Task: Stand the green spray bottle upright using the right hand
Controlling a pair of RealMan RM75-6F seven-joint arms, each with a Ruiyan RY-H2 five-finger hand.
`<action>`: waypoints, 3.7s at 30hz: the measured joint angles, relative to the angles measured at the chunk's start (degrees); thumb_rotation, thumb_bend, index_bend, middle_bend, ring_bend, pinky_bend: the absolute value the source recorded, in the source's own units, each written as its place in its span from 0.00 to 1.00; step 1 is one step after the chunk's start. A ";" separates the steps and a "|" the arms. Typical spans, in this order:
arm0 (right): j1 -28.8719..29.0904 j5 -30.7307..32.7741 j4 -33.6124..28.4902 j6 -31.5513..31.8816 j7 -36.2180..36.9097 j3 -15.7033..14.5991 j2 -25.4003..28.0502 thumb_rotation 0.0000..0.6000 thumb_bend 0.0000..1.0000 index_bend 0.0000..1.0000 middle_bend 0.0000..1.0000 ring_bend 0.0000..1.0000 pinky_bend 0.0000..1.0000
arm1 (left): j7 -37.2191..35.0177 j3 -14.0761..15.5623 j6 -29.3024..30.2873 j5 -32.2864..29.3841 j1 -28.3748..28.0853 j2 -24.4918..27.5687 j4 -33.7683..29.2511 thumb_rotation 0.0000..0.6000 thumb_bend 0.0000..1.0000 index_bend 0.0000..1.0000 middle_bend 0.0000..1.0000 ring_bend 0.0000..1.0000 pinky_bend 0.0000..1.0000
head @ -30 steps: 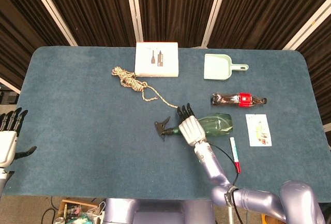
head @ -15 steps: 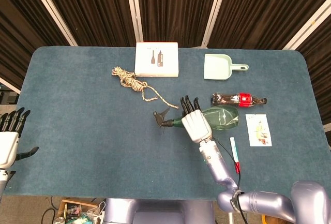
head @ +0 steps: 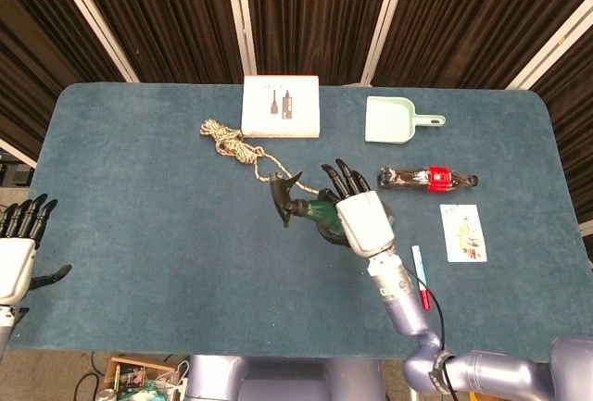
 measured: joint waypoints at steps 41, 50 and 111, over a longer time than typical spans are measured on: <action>-6.33 -13.94 49.49 12.69 63.40 -5.09 -22.19 1.00 0.51 0.92 0.13 0.00 0.20 | 2.09 0.00 -1.04 -0.43 -0.88 -1.07 0.24 1.00 0.01 0.04 0.00 0.00 0.00; -5.06 -14.06 44.59 7.50 56.91 -6.17 -18.64 1.00 0.39 0.79 0.10 0.00 0.19 | 1.75 0.16 -0.89 -0.13 -0.84 -0.89 0.05 1.00 0.01 0.05 0.00 0.00 0.00; -20.43 4.03 1.90 1.02 12.20 -11.42 23.34 1.00 0.13 0.00 0.00 0.00 0.00 | -2.38 1.43 3.47 4.75 0.53 0.57 -0.76 1.00 0.04 0.06 0.00 0.00 0.00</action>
